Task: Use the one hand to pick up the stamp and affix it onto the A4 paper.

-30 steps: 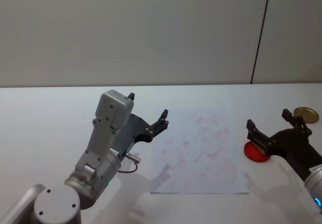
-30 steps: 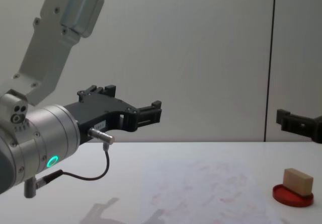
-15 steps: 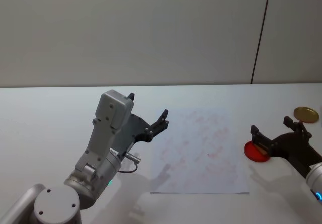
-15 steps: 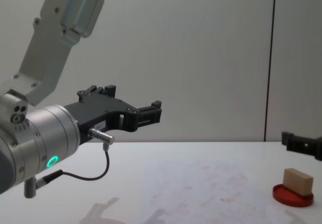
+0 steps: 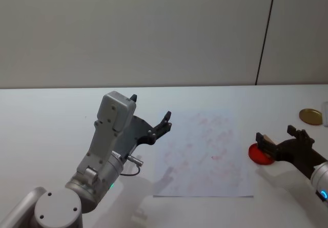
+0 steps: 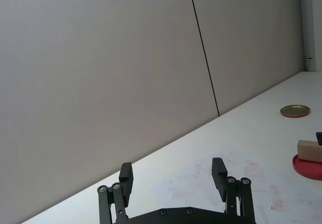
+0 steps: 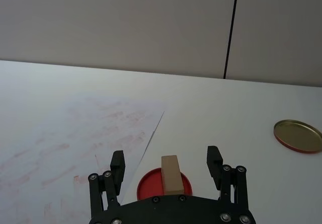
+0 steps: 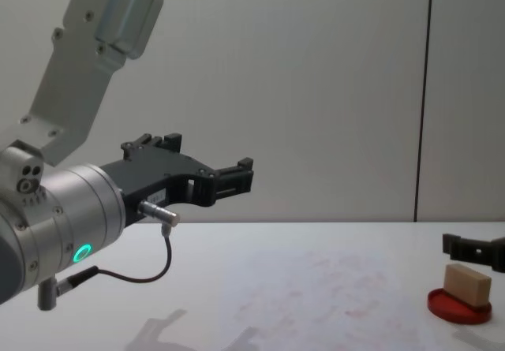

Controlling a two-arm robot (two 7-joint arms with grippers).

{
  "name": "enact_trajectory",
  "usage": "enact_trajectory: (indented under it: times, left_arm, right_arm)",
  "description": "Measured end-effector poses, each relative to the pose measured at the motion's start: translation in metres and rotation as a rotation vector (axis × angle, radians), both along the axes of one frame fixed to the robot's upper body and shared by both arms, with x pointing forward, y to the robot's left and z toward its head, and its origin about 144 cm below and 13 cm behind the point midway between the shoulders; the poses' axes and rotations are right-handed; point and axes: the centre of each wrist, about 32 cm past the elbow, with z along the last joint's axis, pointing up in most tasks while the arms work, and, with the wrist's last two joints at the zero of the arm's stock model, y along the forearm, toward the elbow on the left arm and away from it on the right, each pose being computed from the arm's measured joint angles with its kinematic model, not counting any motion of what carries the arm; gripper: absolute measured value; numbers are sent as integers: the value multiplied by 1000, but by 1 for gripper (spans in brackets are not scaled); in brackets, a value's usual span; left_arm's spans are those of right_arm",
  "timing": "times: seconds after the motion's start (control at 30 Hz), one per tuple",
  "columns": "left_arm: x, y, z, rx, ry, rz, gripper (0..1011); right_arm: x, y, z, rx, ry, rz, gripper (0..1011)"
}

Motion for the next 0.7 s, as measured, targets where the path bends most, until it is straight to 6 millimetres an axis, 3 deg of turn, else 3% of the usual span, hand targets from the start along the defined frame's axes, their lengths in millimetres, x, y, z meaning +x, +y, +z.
enact_trajectory:
  times: [0.7]
  left_arm:
    - [0,0,0,0,0,0,993]
  right_arm:
    - [11,-2,-8,0,100,20,1001]
